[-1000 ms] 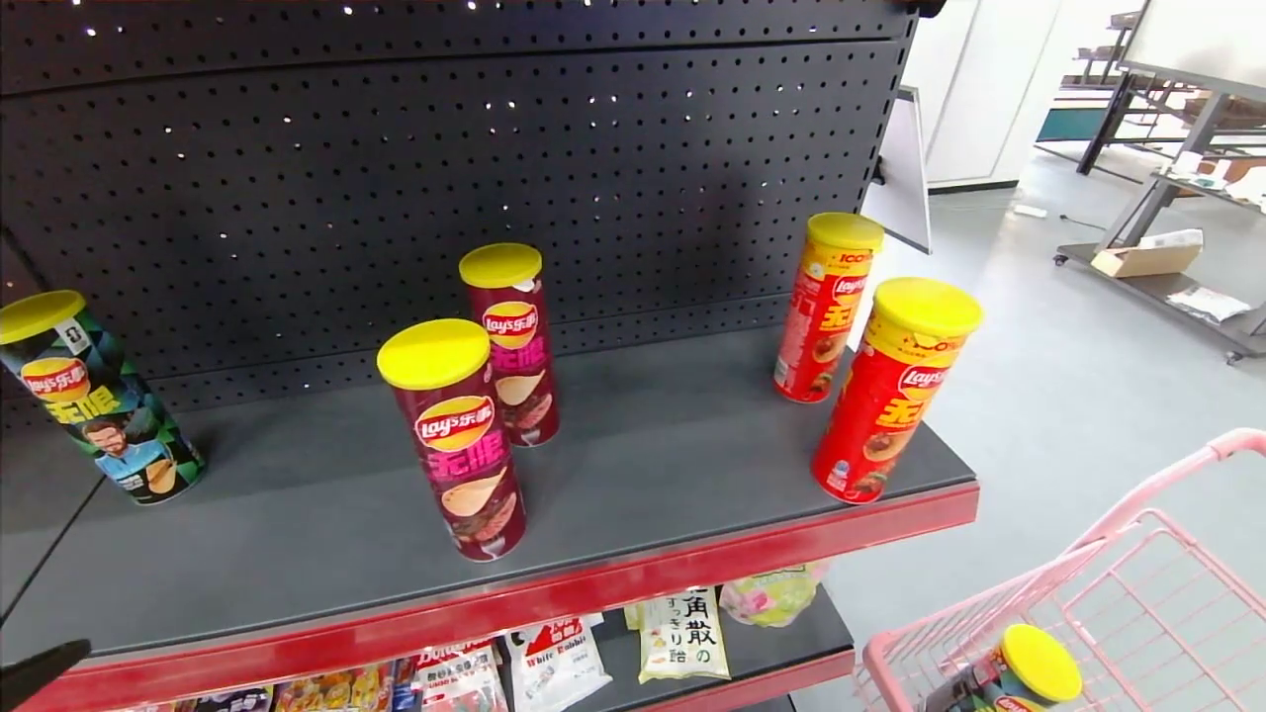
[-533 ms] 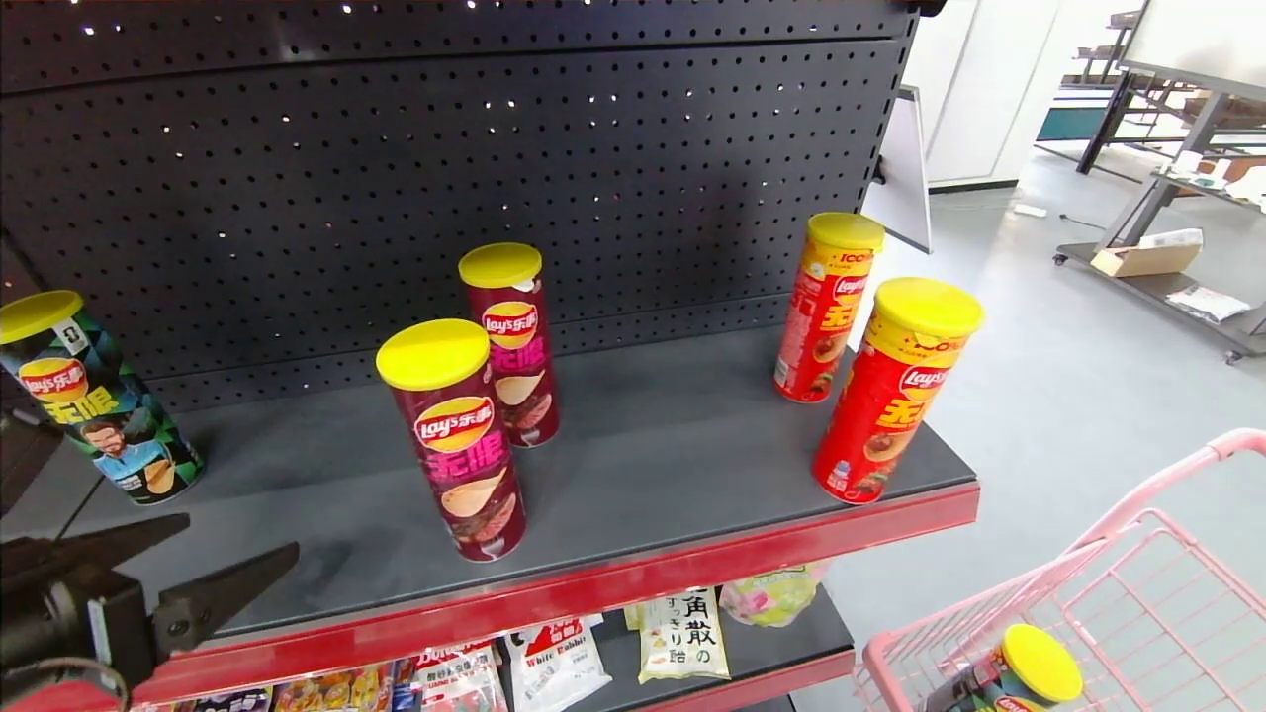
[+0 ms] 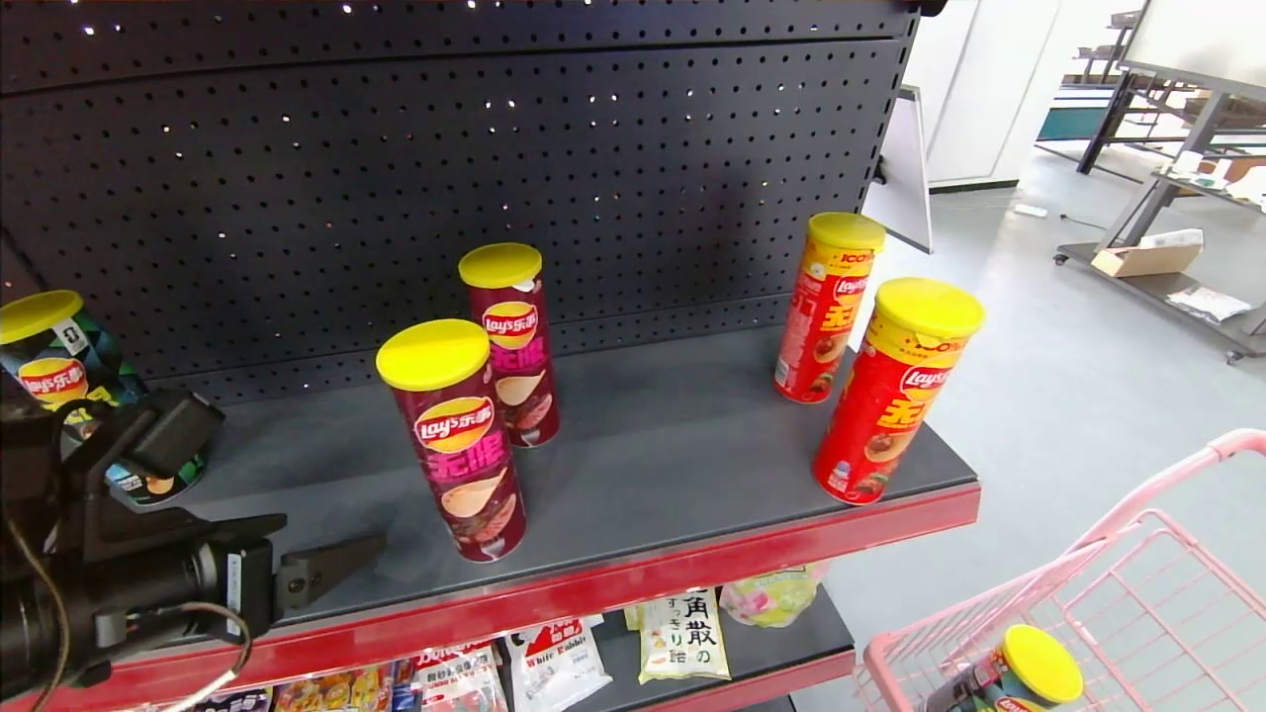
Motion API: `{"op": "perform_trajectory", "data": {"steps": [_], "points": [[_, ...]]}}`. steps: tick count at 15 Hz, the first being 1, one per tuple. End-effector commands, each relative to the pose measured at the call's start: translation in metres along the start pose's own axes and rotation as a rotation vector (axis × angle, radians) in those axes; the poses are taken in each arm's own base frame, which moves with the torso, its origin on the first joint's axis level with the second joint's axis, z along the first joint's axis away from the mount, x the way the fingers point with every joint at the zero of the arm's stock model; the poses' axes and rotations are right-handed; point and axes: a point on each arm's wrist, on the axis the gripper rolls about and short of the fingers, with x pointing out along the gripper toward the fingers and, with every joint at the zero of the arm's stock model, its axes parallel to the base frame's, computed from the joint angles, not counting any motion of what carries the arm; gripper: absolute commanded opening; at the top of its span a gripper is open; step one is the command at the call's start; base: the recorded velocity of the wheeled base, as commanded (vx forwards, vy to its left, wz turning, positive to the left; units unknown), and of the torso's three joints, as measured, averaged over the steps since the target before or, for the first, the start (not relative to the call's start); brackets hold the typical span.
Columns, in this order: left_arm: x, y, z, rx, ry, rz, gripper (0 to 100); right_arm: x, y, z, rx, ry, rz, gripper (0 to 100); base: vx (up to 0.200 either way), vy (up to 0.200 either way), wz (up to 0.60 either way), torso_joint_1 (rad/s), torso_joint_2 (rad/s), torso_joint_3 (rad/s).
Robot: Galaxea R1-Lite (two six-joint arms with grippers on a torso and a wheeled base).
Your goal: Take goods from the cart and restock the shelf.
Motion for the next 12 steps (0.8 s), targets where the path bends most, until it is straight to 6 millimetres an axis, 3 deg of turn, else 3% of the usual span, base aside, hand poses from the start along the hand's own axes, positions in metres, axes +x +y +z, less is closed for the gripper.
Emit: {"op": "perform_trajectory", "data": {"steps": [1,12], "points": [[0.023,0.002,0.008,0.001,0.032,0.016,100,0.000,0.000,0.000,0.001,0.005,0.001,100,0.000,0.000,0.00,0.000,0.00,0.000],[0.046,0.007,0.005,0.003,0.085,0.092,100,0.000,0.000,0.000,0.004,0.005,0.001,100,0.000,0.000,0.00,0.000,0.00,0.000]]}}
